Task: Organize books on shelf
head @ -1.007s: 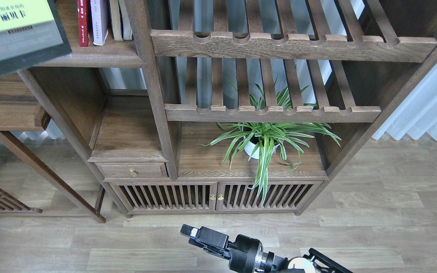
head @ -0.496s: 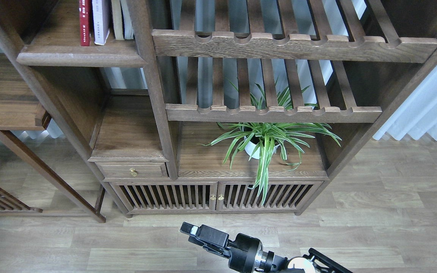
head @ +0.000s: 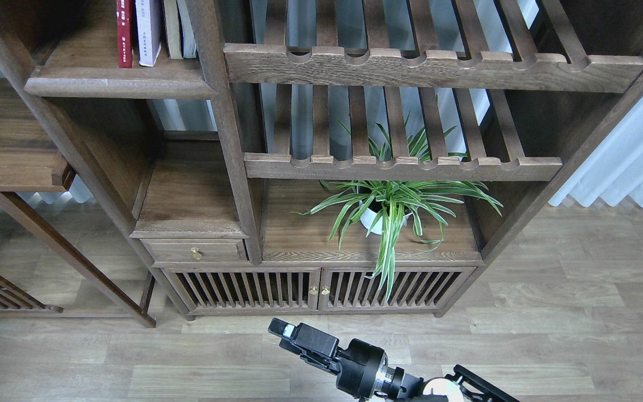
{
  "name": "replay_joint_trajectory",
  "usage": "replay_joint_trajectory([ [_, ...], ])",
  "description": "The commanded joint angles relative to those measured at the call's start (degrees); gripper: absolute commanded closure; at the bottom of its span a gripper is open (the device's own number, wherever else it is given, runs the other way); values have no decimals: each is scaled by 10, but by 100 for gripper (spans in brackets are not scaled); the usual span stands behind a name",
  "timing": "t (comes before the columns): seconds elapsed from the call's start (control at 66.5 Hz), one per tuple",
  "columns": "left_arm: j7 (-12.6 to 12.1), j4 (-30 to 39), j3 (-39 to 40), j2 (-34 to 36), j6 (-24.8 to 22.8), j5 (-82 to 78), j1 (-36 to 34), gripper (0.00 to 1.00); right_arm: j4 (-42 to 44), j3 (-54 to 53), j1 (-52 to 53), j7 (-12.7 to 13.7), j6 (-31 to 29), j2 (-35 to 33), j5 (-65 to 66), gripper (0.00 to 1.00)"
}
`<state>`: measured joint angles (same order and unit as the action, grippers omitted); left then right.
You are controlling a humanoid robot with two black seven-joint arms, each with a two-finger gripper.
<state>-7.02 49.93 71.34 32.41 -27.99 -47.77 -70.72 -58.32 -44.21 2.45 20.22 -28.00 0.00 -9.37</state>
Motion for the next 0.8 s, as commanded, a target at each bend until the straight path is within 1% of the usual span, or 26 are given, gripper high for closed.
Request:
replay_joint_trajectory([
  [0.0, 49, -7, -24, -14, 0, -16, -9, 98, 0, 0, 1, -1, 0, 0, -3, 1],
  [0.045, 65, -12, -37, -17, 0, -19, -13, 98, 0, 0, 1, -2, 0, 0, -5, 1],
  [0.06, 75, -14, -43, -19, 0, -20, -15, 98, 0, 1, 1, -4, 0, 0, -6, 1],
  [0.09, 84, -16, -50, -20, 0, -22, -18, 97, 0, 1, 1, -5, 0, 0, -6, 1],
  [0.105, 94, -19, -58, -21, 0, -23, -20, 98, 0, 1, 1, -6, 0, 0, -8, 1],
  [0.18, 116, -26, -76, -22, 0, -29, -25, 97, 0, 1, 1, -11, 0, 0, -13, 1],
  [0.195, 135, -33, -87, -25, 0, -34, -27, 97, 0, 1, 1, -12, 0, 0, -16, 1],
  [0.301, 162, -46, -95, -30, 0, -40, -21, 98, -1, 0, 1, -12, 0, 0, -23, 1],
  [0.361, 182, -58, -96, -31, 0, -41, -18, 98, -1, 0, 1, -12, 0, 0, -26, 1],
  [0.376, 191, -63, -97, -32, 0, -41, -18, 98, -1, 0, 1, -12, 0, 0, -26, 1],
  [0.526, 250, -93, -103, -46, 0, -41, -17, 98, -1, 0, 4, -12, 0, 0, -32, 1],
  [0.556, 257, -95, -104, -46, 0, -41, -16, 98, -1, 1, 4, -12, 0, 0, -34, 1],
  [0.586, 271, -99, -104, -47, 0, -37, -13, 98, -1, 1, 5, -12, 0, 0, -35, 1],
  [0.601, 273, -99, -104, -47, 0, -37, -12, 98, -1, 1, 5, -12, 0, 0, -36, 1],
  [0.616, 281, -103, -104, -47, 0, -36, -7, 98, -1, 1, 5, -12, 0, 0, -38, 1],
  [0.677, 299, -109, -104, -51, 0, -33, -1, 98, -1, 2, 5, -12, 0, 0, -38, 1],
  [0.722, 320, -116, -103, -56, 0, -33, 2, 98, -1, 2, 5, -12, 0, 0, -39, 1],
  [0.782, 334, -125, -104, -64, 0, -33, 3, 98, -1, 2, 5, -12, 0, 0, -39, 1],
])
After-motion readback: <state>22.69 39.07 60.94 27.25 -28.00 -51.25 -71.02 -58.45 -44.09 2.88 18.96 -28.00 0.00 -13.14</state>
